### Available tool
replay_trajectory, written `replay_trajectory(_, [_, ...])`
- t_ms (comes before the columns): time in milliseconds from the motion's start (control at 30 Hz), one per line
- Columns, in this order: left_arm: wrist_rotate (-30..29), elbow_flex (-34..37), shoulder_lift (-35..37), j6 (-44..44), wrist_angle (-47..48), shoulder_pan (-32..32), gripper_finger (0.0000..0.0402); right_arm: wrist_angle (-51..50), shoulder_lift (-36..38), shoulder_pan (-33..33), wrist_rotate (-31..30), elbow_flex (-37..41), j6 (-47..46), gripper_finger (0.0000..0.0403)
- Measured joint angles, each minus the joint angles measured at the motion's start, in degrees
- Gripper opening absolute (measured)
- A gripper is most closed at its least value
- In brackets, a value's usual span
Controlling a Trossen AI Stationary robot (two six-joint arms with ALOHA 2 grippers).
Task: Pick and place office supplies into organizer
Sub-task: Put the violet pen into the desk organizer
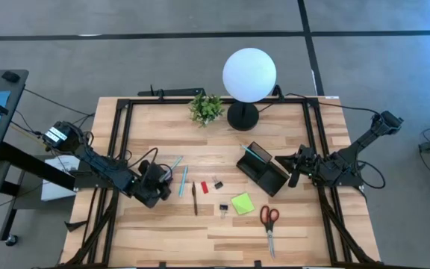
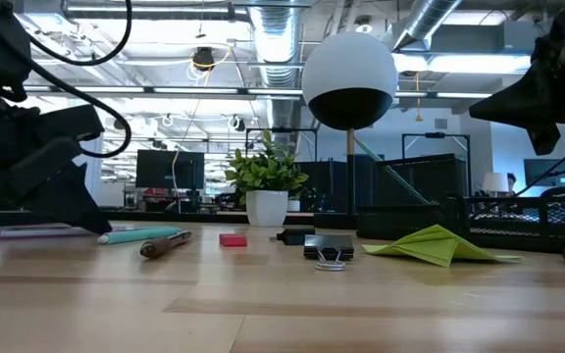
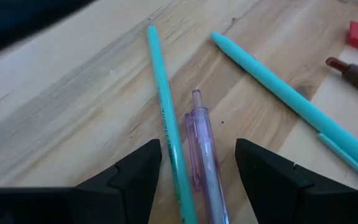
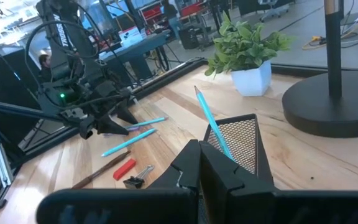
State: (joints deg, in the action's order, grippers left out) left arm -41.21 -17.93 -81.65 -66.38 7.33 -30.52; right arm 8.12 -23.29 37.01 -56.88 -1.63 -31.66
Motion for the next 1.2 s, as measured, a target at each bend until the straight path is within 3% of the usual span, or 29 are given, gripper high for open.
replay_trajectory(167, [0.11, 0.04, 0.00, 0.41, 0.67, 0.02, 0.0183, 0.00, 0.02, 0.00, 0.00, 0.00, 0.00, 0.0000])
replay_trajectory(433, [-2.49, 0.17, -0.09, -2.48, 0.44, 0.09, 0.0075, -0.47, 0.01, 0.00, 0.00, 0.00, 0.11, 0.0000])
replay_trajectory(667, [-6.71, 0.38, -0.30, 1.71, -9.28, 1.39, 0.0007, -0.61, 0.00, 0.00, 0.00, 0.02, 0.13, 0.0000])
replay_trajectory(1067, [-2.58, 0.32, -0.26, 8.98, -13.11, 4.39, 0.0000, -0.63, 0.02, -0.01, 0.00, 0.00, 0.11, 0.0000])
replay_trajectory(1200, [-2.60, 0.26, -0.22, 10.23, -13.18, 4.39, 0.0021, -0.66, 0.00, -0.02, 0.00, 0.00, 0.13, 0.0000])
